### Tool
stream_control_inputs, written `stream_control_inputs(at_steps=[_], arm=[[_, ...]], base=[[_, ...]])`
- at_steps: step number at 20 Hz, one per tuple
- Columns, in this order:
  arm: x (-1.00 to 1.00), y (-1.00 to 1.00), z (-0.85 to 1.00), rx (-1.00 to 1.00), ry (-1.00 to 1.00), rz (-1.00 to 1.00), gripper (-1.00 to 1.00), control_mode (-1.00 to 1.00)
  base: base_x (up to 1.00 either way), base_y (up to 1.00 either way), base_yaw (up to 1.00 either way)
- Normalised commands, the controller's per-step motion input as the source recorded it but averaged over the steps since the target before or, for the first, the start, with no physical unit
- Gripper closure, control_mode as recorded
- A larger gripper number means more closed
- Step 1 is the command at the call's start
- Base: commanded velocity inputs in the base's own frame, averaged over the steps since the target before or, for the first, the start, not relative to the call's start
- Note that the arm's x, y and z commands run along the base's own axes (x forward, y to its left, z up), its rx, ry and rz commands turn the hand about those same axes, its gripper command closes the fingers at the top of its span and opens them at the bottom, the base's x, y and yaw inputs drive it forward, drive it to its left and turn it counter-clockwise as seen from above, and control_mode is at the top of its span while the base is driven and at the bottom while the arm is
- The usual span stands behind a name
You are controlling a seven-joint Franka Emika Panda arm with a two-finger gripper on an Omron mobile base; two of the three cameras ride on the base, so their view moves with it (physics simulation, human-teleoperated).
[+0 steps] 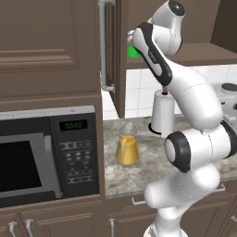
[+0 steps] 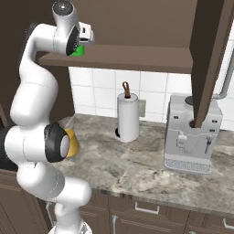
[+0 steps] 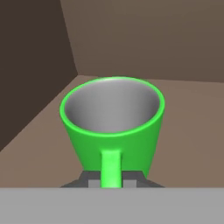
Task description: There is a tray on the dining counter. Grab the cup, mug, and pitcher and place them on the tray. The pitcher may be placed next to the tray if it cannot fit the tray.
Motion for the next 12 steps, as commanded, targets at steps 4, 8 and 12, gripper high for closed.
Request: stream_control_inputs(at_steps=[4, 8, 12], arm=[[-0.77, -0.24, 0.0, 0.0, -0.05, 0.0, 1.0, -1.0], [-1.0, -0.19, 0.0, 0.0, -0.1, 0.0, 1.0, -1.0], [-1.0, -0.17, -0.01, 0.0, -0.12, -0.02, 1.0, -1.0]], base=[[0.0, 0.0, 0.0], [0.0, 0.0, 0.0], [0.0, 0.0, 0.0]])
